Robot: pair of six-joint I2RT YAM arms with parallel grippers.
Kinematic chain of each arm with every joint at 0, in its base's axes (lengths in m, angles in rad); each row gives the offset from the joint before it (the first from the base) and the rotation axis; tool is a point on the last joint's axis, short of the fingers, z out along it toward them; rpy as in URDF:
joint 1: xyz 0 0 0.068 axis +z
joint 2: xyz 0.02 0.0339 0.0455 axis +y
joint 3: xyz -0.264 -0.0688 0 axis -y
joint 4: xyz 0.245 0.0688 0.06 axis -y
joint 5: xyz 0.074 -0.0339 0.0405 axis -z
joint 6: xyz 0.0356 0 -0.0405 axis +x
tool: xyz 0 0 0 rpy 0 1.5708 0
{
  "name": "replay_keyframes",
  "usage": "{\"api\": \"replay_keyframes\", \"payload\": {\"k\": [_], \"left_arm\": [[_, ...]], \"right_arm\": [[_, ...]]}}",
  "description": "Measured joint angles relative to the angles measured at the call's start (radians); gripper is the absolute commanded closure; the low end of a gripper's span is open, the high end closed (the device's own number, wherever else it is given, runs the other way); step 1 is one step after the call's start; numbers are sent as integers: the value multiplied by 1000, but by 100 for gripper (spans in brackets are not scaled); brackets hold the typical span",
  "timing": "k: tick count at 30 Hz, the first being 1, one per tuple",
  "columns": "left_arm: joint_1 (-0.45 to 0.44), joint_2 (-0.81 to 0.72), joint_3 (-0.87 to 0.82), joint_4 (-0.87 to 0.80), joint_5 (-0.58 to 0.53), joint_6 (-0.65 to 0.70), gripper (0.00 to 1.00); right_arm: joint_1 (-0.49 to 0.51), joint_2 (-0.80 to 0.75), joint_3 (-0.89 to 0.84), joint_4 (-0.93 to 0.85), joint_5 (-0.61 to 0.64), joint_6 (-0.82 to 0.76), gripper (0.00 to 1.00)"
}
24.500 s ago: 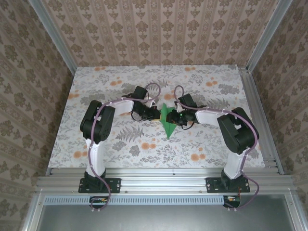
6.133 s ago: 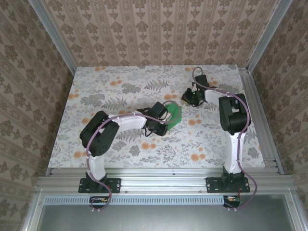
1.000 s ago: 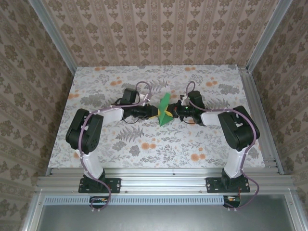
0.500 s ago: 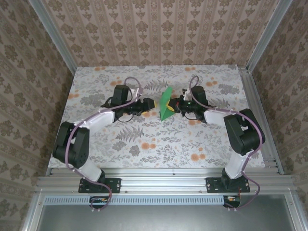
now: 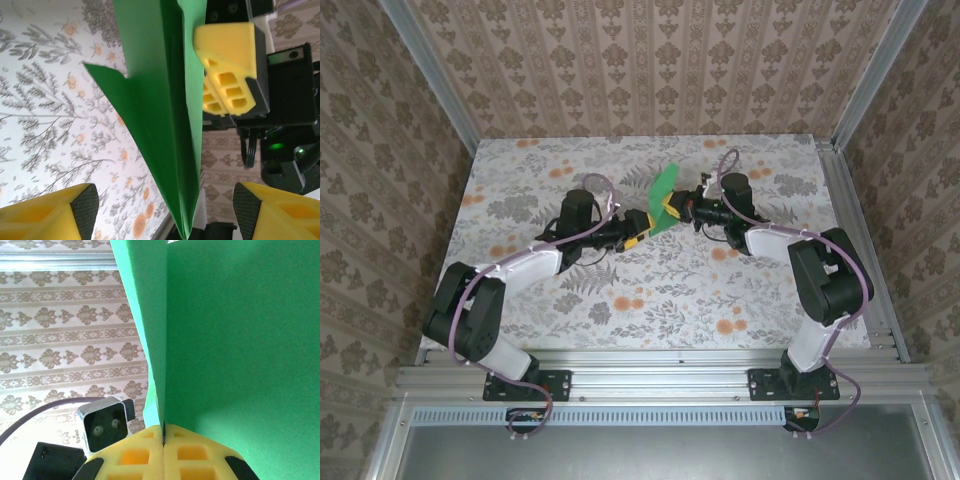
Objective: Fold a paper plane with a square sheet of paper (pick it up from the middle)
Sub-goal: Turn over the paper at the center of the table.
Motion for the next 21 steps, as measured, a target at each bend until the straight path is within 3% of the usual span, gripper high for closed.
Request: {"api": "replay_keyframes", "payload": {"k": [10,18,21], "left_arm": [[-2,48,18,92,18,-43,42],[-6,71,45,131,46,-68,67],[-6,72,47,146,56,-71,71]], "right_arm": [[4,-11,-1,57,0,50,100],[5,-29,-15,64,0,57,100],[6,-29,-27,64,0,58,100]]}}
